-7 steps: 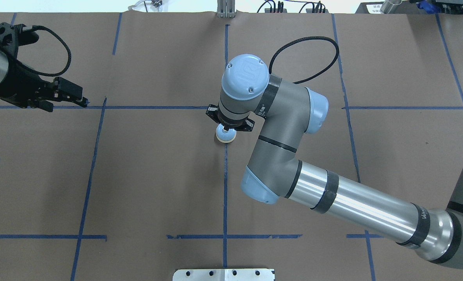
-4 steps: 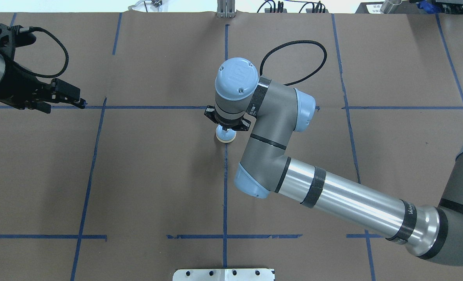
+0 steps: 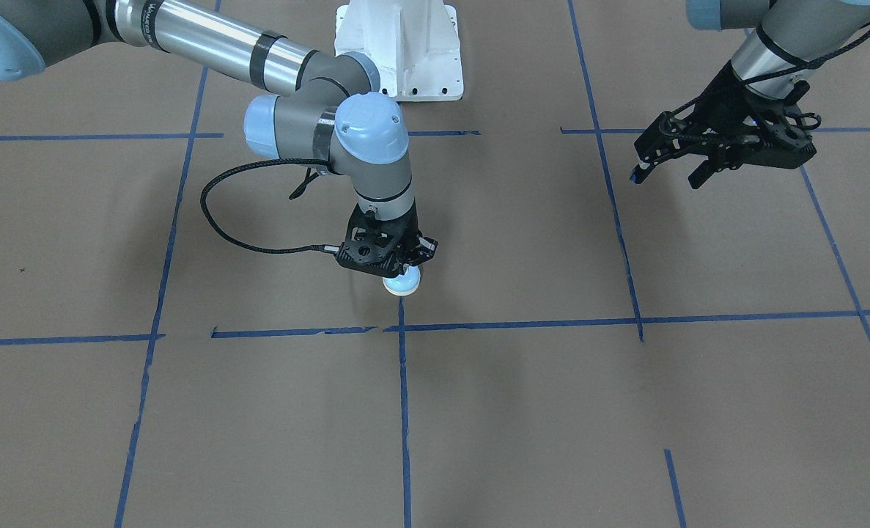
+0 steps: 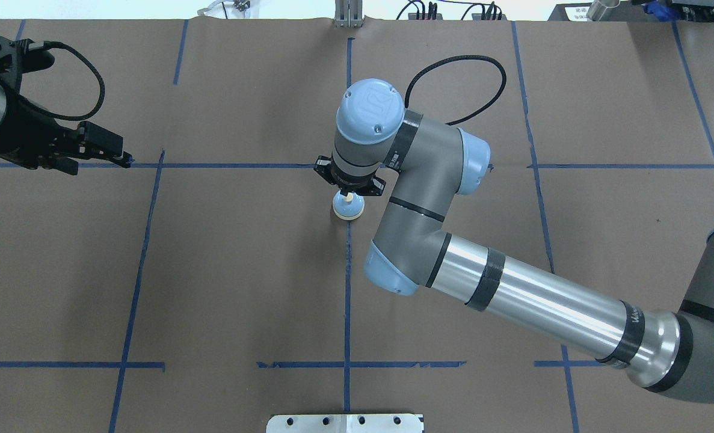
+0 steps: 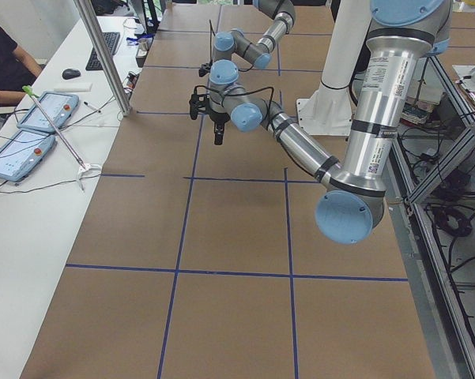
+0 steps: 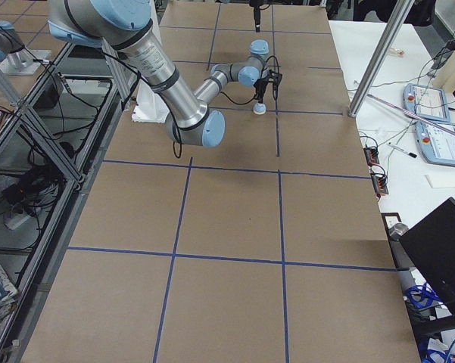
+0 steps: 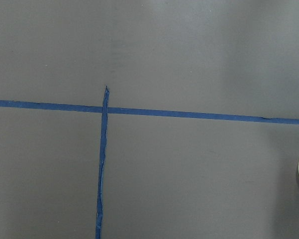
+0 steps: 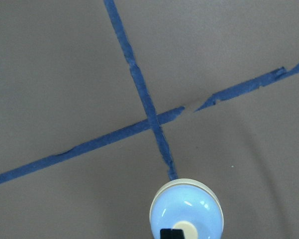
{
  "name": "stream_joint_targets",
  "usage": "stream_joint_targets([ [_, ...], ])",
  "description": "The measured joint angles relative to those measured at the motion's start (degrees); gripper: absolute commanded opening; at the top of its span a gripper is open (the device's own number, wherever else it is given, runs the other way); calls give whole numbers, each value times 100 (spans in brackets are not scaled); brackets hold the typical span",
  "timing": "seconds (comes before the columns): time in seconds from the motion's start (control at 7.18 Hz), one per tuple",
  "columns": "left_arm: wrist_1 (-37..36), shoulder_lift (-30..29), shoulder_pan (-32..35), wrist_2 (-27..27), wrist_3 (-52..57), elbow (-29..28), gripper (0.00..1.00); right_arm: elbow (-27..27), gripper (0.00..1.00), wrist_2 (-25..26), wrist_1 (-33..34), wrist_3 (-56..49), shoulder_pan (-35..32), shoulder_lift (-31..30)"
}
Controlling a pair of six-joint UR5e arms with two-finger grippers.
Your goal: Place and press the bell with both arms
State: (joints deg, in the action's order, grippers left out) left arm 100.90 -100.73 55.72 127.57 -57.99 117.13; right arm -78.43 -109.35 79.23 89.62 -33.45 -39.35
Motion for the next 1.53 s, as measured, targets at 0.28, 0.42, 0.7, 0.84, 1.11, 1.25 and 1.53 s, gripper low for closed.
stream_joint_targets([
  [0.28, 2, 34, 0, 0, 4, -5, 100, -664, 7, -326, 104, -29, -330, -367],
  [0.42, 4, 94, 2, 1, 89, -15, 100, -1264, 78, -591, 120, -86, -603, -884],
  [0.7, 1, 366, 100, -18, 756, -56, 100, -2482, 100, -1298, 121, -1052, -1359, -2259],
  [0.84, 0, 595, 252, -21, 1243, -71, 100, -2891, 100, -1557, 110, -1806, -1694, -2957],
  [1.11, -2, 1065, 656, -10, 2367, -119, 100, -3274, 100, -2245, 91, -3596, -2626, -4170],
  [1.25, -6, 1292, 926, -6, 3035, -210, 100, -3318, 100, -2546, 92, -4584, -3183, -4703],
  [1.53, -23, 1716, 1598, 2, 4558, -542, 100, -3283, 100, -2799, 110, -6620, -4132, -5693],
])
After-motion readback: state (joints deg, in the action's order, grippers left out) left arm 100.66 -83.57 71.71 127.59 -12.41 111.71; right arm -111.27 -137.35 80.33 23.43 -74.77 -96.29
